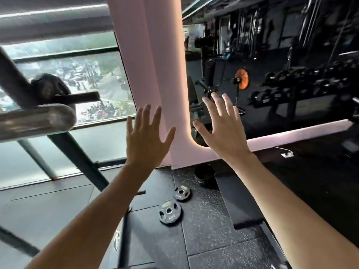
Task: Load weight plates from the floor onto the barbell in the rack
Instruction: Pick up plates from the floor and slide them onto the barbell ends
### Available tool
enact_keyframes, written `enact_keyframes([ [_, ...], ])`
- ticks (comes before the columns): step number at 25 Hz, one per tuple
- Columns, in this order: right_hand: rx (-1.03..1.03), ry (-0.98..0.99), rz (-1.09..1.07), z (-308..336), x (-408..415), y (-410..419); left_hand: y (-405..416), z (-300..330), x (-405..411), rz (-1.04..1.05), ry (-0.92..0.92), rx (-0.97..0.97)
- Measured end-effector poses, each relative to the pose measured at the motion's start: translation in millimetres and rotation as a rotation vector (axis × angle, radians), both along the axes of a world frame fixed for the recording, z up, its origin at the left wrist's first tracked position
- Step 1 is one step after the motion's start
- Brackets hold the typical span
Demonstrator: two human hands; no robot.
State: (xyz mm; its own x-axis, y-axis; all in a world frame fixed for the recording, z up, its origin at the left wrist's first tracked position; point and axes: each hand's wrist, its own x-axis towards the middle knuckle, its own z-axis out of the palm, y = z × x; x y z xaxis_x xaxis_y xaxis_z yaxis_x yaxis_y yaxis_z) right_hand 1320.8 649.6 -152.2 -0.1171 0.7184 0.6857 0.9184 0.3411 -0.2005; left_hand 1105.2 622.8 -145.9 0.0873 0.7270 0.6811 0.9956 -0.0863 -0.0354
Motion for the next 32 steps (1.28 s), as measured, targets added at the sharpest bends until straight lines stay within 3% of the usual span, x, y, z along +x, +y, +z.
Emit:
enact_keyframes([
  [11, -0.204, 0.014, 0.179, -121, -36, 158, 120, -104, -41, 0.187, -0.083, -0.133],
  [22, -0.517, -0.023, 0.373, -293, -96, 355, 296, -278, -59, 0.446, -0.301, -0.357],
  [27, -0.64, -0.078, 0.356, -394, -138, 420, 357, -392, -97, 0.488, -0.381, -0.499],
  [32, -0.756, -0.109, 0.374, -581, -186, 475, 395, -599, -130, 0.553, -0.436, -0.699],
])
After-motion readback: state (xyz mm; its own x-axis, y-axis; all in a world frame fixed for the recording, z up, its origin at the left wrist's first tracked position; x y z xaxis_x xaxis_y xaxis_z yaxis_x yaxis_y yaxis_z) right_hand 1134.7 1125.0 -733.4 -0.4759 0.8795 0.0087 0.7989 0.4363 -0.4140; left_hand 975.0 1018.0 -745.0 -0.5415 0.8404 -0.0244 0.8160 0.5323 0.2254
